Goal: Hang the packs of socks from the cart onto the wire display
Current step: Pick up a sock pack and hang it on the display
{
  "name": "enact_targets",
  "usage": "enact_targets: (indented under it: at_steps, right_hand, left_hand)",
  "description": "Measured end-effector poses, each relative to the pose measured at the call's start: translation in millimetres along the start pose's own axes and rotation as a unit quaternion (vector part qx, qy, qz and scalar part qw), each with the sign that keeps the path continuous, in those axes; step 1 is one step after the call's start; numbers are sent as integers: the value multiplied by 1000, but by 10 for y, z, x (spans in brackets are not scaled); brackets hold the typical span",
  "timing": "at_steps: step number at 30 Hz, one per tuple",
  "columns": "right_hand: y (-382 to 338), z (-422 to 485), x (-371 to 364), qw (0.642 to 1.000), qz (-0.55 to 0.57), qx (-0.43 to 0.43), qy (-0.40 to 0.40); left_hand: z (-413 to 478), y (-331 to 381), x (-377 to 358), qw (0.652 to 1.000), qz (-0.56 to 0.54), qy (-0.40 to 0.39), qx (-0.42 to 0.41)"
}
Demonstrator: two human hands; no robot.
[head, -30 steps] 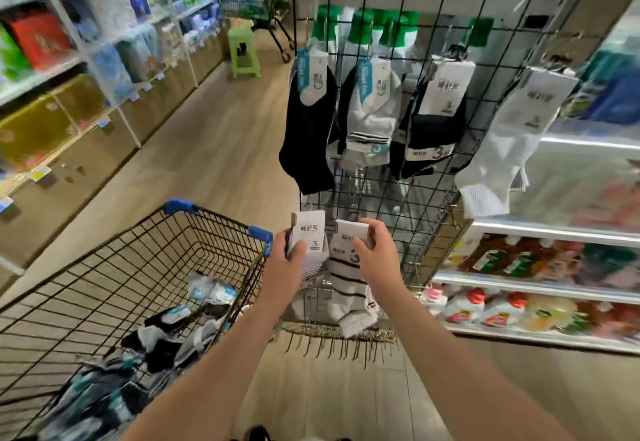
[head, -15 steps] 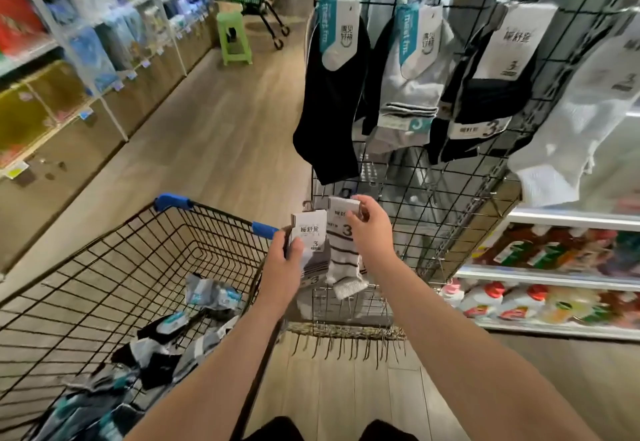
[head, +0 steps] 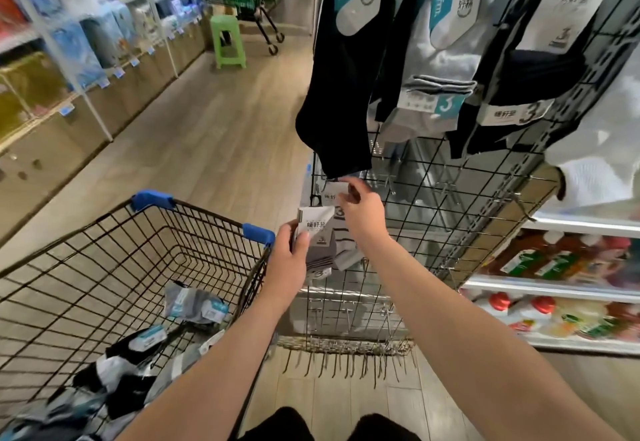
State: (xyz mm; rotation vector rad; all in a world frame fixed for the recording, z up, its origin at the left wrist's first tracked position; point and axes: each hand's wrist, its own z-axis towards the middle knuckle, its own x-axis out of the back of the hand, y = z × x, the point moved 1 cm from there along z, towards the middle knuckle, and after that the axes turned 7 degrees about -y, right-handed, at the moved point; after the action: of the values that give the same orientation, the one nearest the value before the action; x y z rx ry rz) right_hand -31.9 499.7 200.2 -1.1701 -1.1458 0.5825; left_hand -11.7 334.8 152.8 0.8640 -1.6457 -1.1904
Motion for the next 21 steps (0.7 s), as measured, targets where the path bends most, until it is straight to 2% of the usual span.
enact_targets:
  at_steps: [12, 18, 19, 21]
  right_hand:
    - [135, 164, -146, 997, 39, -55, -31]
    - [265, -171, -154, 994, 90, -23, 50]
    - [302, -296, -148, 993, 112, -20, 43]
    - [347, -532, -134, 986, 163, -22, -24]
  left_hand:
    - [145, -115, -30, 999, -26, -14, 15]
    - [143, -154, -43, 1000, -13, -23, -7]
    - [129, -152, -55, 999, -14, -28, -10]
    - [85, -122, -83, 999, -24, -42, -15]
